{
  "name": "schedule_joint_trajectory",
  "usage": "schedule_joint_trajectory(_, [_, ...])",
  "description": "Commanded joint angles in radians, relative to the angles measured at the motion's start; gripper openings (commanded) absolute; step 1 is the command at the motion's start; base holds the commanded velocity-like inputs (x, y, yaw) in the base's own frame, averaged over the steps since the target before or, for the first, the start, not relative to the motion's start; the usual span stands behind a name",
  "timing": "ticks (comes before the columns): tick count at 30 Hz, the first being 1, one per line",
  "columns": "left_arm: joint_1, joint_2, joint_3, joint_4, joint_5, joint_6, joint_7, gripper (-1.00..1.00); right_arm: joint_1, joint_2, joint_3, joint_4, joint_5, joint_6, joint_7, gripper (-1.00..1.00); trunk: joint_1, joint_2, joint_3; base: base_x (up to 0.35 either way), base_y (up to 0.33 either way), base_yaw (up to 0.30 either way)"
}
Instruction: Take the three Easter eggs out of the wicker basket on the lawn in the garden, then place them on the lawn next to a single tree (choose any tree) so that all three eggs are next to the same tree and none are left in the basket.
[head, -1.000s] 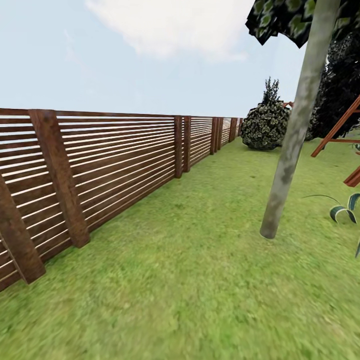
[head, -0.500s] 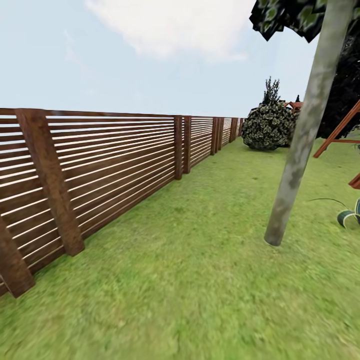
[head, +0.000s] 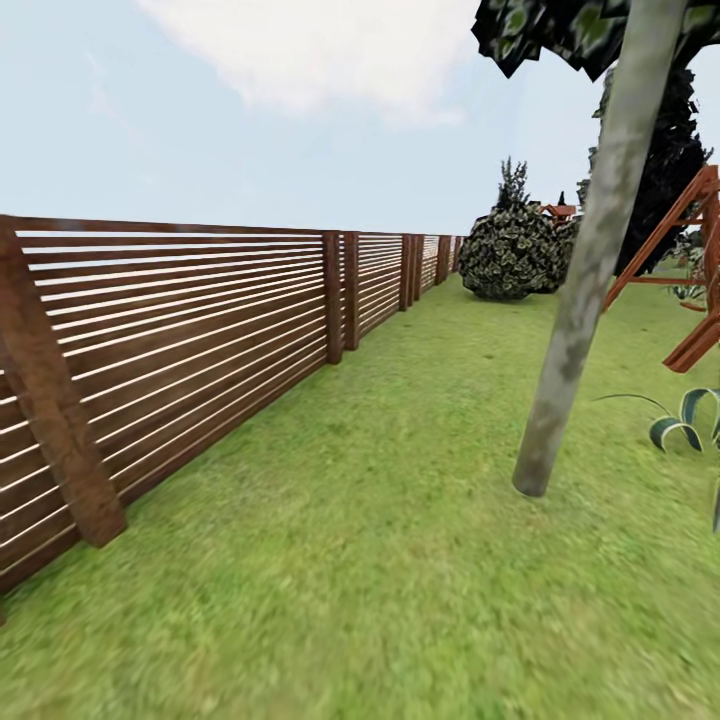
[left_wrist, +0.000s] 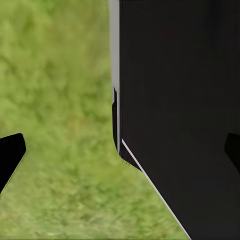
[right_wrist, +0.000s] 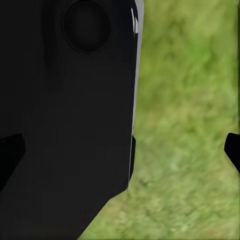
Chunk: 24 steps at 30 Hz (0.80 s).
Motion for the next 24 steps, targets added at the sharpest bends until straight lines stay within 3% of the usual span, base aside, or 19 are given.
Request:
schedule_joint_trajectory(1, [0.001, 0.0, 0.0, -0.002, 0.0, 0.0, -0.001, 1.0, 0.0, 0.0, 0.0, 0.0, 0.004, 0.0, -0.001, 1.0, 0.001, 0.0, -0.001, 0.318, 0.0, -0.023])
schedule_joint_trajectory(20, [0.001, 0.0, 0.0, -0.002, 0.0, -0.001, -0.001, 1.0, 0.0, 0.0, 0.0, 0.0, 0.004, 0.0, 0.0, 1.0, 0.001, 0.0, -0.001, 0.318, 0.0, -0.001])
schedule_joint_trajectory(24, [0.001, 0.001, 0.0, -0.002, 0.0, -0.001, -0.001, 1.0, 0.0, 0.0, 0.0, 0.0, 0.001, -0.001, 0.0, 1.0, 0.001, 0.0, -0.001, 0.318, 0.0, -0.156])
